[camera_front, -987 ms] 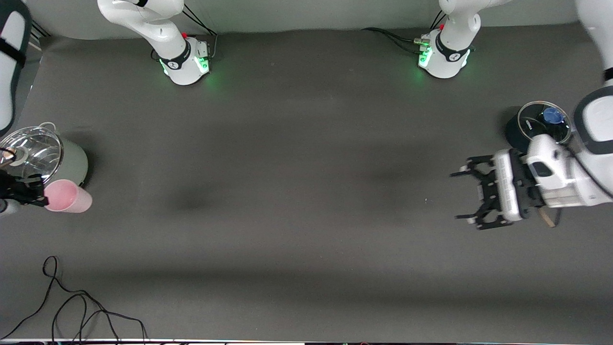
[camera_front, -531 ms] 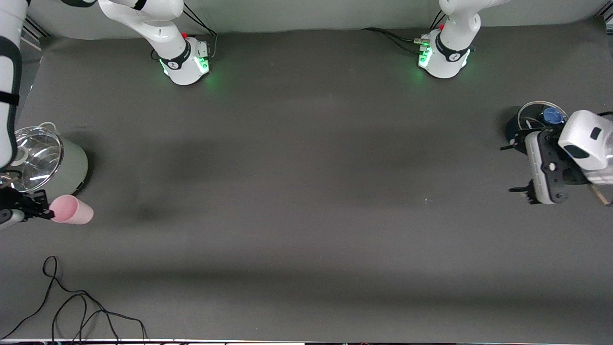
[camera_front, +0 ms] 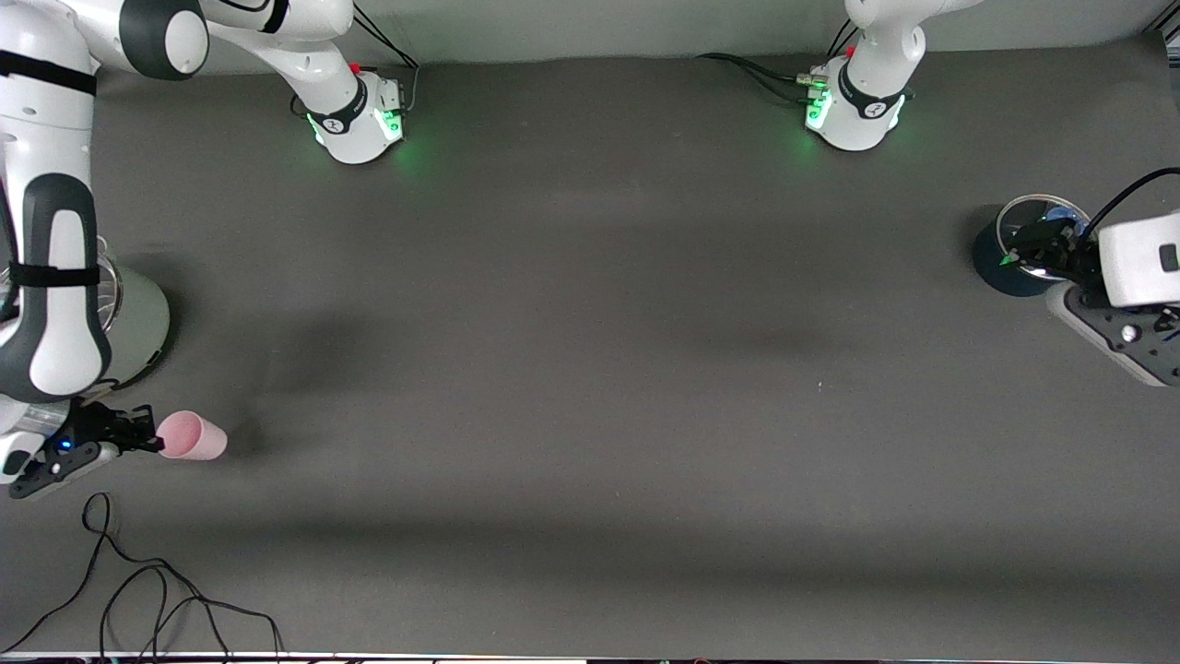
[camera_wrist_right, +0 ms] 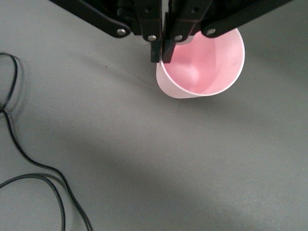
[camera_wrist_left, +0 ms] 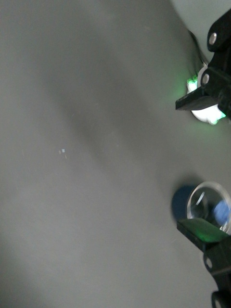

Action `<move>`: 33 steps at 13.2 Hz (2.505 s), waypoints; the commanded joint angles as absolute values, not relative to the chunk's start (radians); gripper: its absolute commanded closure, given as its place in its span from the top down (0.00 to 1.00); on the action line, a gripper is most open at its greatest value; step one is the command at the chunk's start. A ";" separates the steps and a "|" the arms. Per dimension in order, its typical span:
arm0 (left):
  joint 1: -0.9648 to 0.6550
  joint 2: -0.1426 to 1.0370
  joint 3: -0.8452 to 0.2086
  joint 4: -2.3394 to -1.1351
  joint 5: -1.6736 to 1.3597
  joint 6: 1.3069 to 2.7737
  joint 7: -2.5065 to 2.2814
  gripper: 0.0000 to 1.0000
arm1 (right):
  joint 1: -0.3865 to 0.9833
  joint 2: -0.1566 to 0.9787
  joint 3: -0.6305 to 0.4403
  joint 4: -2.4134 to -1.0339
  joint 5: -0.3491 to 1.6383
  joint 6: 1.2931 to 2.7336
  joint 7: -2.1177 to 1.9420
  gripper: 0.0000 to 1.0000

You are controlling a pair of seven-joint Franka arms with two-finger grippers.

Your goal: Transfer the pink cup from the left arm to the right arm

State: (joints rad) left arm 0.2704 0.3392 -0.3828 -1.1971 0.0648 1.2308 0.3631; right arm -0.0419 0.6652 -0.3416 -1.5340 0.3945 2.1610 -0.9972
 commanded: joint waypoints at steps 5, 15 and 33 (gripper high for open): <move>0.250 0.331 -0.376 -1.322 0.081 1.215 -0.001 1.00 | -0.043 0.746 -0.339 -1.485 0.483 2.189 -1.003 0.28; 0.170 0.331 -0.408 -1.247 0.123 1.256 0.031 1.00 | -0.020 0.556 -0.384 -1.488 0.341 1.969 -0.872 1.00; -0.071 -0.023 -0.089 -1.776 0.121 1.664 0.006 1.00 | 0.228 0.021 -0.289 -1.602 -0.044 1.592 -0.057 1.00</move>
State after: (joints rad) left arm -0.0629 0.0787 -0.1104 -1.6544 0.1107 1.5820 0.0026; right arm 0.2728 0.0401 -0.3513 -1.6084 -0.0081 1.5743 -0.1532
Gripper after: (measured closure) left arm 0.000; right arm 0.000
